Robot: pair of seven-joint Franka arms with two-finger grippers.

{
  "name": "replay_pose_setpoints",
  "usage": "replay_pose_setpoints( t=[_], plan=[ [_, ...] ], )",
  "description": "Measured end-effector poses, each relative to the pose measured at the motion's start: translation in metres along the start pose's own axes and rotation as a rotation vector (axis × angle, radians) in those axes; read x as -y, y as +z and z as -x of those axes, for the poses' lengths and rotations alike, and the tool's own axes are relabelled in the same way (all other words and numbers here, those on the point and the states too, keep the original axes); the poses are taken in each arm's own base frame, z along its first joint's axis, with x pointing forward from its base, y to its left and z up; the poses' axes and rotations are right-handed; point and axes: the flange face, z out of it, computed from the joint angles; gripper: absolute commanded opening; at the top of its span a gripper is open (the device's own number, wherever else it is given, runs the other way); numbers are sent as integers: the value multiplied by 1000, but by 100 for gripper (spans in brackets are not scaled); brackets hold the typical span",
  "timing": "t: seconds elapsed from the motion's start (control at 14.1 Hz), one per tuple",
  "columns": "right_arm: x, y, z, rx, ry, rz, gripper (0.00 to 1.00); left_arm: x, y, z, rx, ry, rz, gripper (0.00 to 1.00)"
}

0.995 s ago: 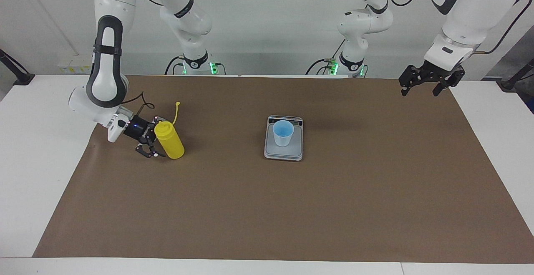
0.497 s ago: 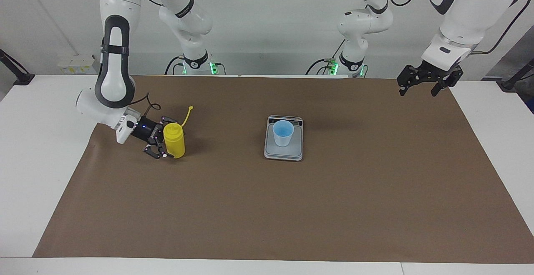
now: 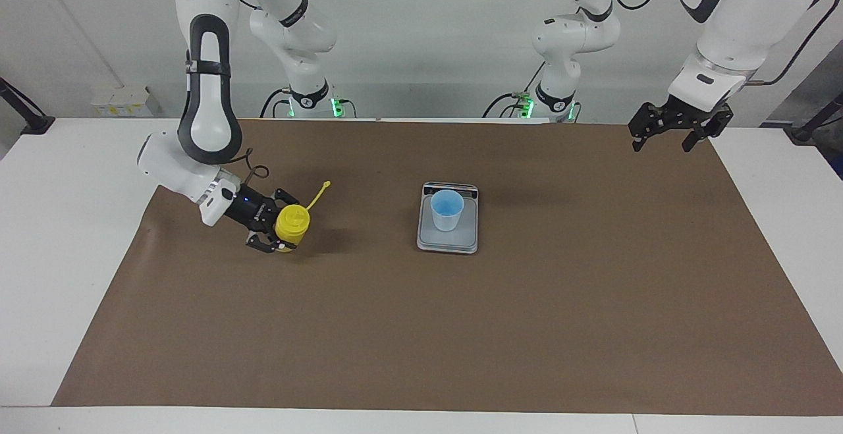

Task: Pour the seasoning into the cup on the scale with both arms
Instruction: 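Lift the yellow bottle with the right gripper over the blue cup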

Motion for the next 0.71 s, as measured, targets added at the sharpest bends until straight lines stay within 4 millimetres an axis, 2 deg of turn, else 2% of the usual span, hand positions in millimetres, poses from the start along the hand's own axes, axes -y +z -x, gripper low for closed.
replay_pose_setpoints(
  t=[0.14,0.36,0.5,0.71],
  plan=[
    [2,1,-24,74,-12,-2,0,0,0,0,1,0,0,100],
    [14,8,-84,265,-57,-10,0,0,1,0,3,1,1,100],
    [28,25,-129,401,-87,-5,0,-2,2,0,4,3,1,100],
    [54,59,-180,591,-132,35,0,-5,2,0,5,8,1,100]
  ],
)
